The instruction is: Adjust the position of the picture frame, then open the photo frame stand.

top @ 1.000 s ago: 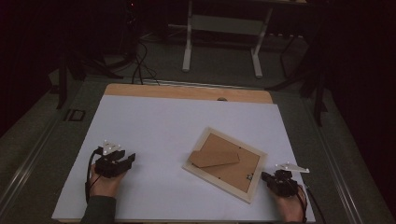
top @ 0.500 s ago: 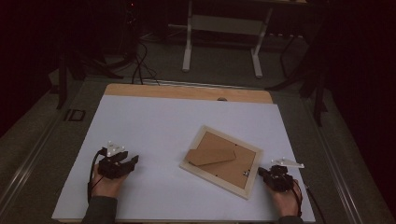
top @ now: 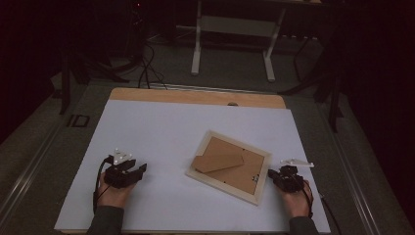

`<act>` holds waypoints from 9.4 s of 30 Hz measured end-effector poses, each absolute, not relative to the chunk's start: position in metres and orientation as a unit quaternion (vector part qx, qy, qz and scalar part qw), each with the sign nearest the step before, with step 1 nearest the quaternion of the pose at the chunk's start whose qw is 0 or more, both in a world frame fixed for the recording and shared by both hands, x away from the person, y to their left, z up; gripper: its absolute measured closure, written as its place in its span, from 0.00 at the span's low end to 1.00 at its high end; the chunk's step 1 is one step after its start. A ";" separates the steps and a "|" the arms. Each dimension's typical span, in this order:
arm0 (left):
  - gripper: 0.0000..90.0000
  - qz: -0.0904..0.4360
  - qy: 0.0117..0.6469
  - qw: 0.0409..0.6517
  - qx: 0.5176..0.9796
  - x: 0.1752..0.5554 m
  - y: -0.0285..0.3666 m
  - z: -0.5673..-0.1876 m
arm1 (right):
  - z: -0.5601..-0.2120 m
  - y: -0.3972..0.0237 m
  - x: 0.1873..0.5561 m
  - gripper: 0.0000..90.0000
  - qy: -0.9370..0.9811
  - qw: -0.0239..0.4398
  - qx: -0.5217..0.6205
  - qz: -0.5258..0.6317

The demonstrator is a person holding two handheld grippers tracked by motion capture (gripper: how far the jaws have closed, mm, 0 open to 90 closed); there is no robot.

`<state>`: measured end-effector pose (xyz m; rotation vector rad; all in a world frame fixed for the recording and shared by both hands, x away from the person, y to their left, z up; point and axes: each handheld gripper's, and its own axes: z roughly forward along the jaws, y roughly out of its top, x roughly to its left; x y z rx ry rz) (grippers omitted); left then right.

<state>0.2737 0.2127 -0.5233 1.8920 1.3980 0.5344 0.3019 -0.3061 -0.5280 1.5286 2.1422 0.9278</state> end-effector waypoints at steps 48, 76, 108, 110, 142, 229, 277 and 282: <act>0.65 0.182 0.502 0.376 0.757 0.272 0.193 -0.524 | -0.525 -0.245 0.351 1.00 0.789 0.149 0.502 0.320; 1.00 0.171 0.478 0.386 0.770 0.259 0.197 -0.520 | -0.514 -0.202 0.381 1.00 0.807 0.155 0.467 0.327; 1.00 0.169 0.490 0.372 0.770 0.260 0.184 -0.531 | -0.515 -0.201 0.429 1.00 0.777 0.169 0.513 0.323; 1.00 0.169 0.488 0.369 0.773 0.260 0.183 -0.532 | -0.515 -0.200 0.429 1.00 0.776 0.165 0.518 0.321; 1.00 0.140 0.510 0.375 0.762 0.264 0.191 -0.537 | -0.526 -0.189 0.370 1.00 0.782 0.100 0.504 0.353; 0.67 0.169 0.544 0.412 0.711 0.264 0.220 -0.515 | -0.511 -0.218 0.318 0.77 0.794 0.169 0.455 0.366; 0.60 0.107 0.420 0.356 0.827 0.338 0.138 -0.456 | -0.505 -0.218 0.318 0.56 0.815 0.170 0.434 0.344; 0.56 0.093 0.413 0.344 0.838 0.346 0.129 -0.461 | -0.505 -0.218 0.318 0.56 0.816 0.170 0.432 0.345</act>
